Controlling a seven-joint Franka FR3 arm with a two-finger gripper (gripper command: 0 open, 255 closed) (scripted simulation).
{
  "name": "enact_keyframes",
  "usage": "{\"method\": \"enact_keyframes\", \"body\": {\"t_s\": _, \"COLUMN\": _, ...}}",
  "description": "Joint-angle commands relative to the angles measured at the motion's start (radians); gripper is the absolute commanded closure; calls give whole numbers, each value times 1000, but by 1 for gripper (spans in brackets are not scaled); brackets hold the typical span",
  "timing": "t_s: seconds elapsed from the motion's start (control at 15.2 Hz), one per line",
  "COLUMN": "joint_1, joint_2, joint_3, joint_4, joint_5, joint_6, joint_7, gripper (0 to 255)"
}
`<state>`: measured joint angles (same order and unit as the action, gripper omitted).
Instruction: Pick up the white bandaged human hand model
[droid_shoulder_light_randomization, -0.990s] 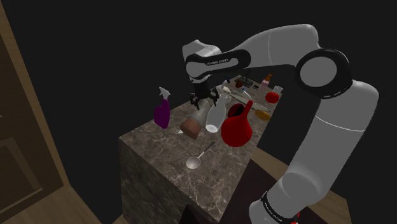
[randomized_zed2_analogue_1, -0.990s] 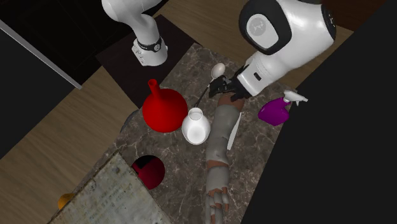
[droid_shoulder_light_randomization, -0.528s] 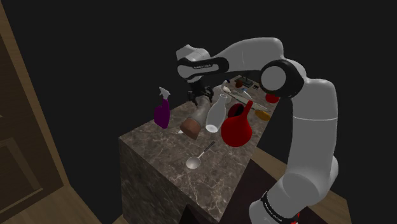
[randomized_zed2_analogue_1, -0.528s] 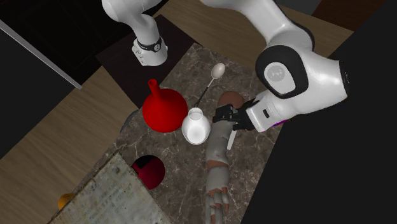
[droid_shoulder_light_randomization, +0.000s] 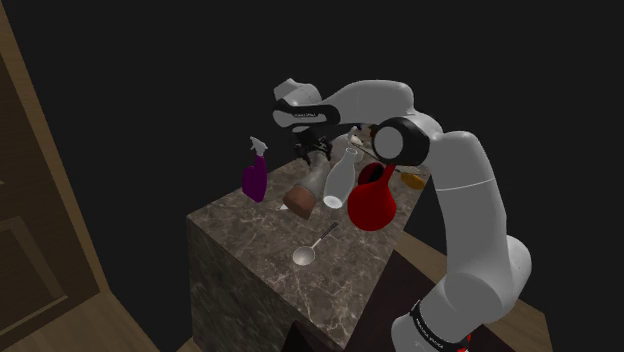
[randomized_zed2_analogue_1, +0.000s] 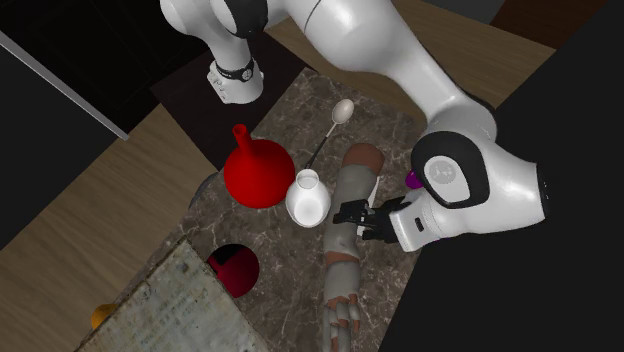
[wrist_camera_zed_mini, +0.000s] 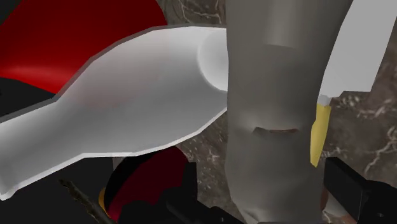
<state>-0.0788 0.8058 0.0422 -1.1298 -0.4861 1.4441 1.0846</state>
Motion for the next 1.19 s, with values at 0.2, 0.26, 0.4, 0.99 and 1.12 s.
{"method": "enact_keyframes", "body": {"t_s": 0.2, "joint_1": -4, "joint_2": 29, "joint_3": 0, "joint_4": -21, "joint_5": -1, "joint_6": 46, "joint_7": 22, "gripper": 0}}
{"method": "enact_keyframes", "body": {"t_s": 0.26, "joint_1": -4, "joint_2": 29, "joint_3": 0, "joint_4": -21, "joint_5": -1, "joint_6": 46, "joint_7": 22, "gripper": 0}}
{"method": "enact_keyframes", "body": {"t_s": 0.4, "joint_1": -5, "joint_2": 26, "joint_3": 0, "joint_4": -26, "joint_5": -1, "joint_6": 48, "joint_7": 22, "gripper": 255}}
{"method": "enact_keyframes", "body": {"t_s": 0.99, "joint_1": -4, "joint_2": 29, "joint_3": 0, "joint_4": -21, "joint_5": -1, "joint_6": 46, "joint_7": 22, "gripper": 255}}
{"method": "enact_keyframes", "body": {"t_s": 1.12, "joint_1": -3, "joint_2": 19, "joint_3": -1, "joint_4": -13, "joint_5": -1, "joint_6": 29, "joint_7": 14, "gripper": 255}}
